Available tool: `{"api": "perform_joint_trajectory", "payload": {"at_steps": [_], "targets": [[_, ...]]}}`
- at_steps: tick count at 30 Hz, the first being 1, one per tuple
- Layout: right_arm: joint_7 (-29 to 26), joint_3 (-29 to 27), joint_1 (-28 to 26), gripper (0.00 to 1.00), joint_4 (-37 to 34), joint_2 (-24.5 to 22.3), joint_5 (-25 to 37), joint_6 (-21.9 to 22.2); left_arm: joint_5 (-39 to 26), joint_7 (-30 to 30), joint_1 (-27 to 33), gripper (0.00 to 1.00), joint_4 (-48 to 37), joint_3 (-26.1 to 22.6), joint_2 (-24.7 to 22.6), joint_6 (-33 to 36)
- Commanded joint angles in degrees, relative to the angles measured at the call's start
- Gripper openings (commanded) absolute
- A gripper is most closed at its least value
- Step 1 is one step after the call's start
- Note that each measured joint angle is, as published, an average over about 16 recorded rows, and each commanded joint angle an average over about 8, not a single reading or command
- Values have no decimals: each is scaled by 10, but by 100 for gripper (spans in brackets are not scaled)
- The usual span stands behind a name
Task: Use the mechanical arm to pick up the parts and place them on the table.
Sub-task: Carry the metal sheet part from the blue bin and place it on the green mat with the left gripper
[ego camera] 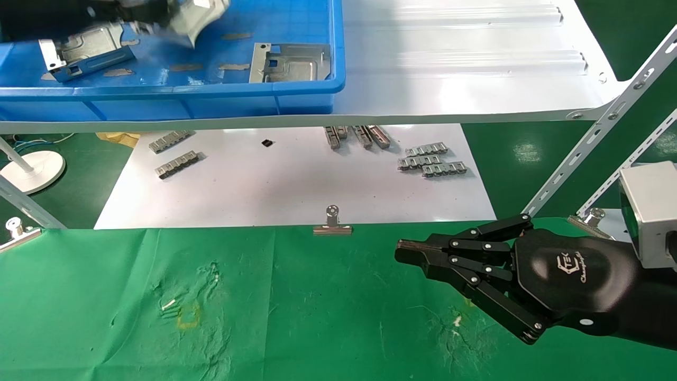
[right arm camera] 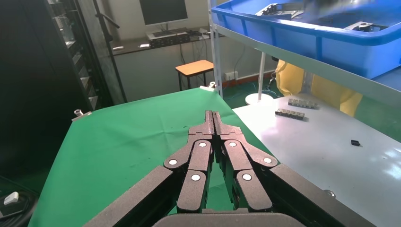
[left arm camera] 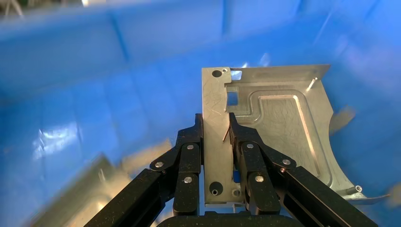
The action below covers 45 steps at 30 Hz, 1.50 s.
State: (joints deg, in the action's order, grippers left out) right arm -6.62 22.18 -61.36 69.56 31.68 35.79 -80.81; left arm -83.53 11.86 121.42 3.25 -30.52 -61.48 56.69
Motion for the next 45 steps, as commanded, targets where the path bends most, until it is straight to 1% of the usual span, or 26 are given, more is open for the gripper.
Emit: {"api": "perform_joint_trajectory", "payload": {"at_steps": [1,5,10,13,15,18,22,24,26,29,34,40,41,45], "targets": [[0,0,0,100,0,0,0,0,14,0,3,0,2,10,8,8],[0,0,0,100,0,0,0,0,46,-65,-10,0,37,29,35,108],[0,0,0,100,0,0,0,0,92,-167,-49,0,83,52,72,262],[0,0,0,100,0,0,0,0,126,-213,-82,0,114,61,91,323],[0,0,0,100,0,0,0,0,155,-241,-114,0,152,61,108,346],[0,0,0,100,0,0,0,0,207,-275,-179,0,232,48,144,355],[0,0,0,100,0,0,0,0,267,-310,-264,0,339,14,199,352],[0,0,0,100,0,0,0,0,282,-331,-295,0,370,-5,219,348],[0,0,0,100,0,0,0,0,280,-357,-316,0,383,-25,230,344],[0,0,0,100,0,0,0,0,253,-402,-332,0,378,-58,232,341],[0,0,0,100,0,0,0,0,204,-472,-336,0,335,-108,226,342],[0,0,0,100,0,0,0,0,189,-515,-324,0,257,-139,215,336],[0,0,0,100,0,0,0,0,187,-521,-320,6,243,-143,211,334],[0,0,0,100,0,0,0,0,176,-542,-301,56,189,-153,195,331]]}}
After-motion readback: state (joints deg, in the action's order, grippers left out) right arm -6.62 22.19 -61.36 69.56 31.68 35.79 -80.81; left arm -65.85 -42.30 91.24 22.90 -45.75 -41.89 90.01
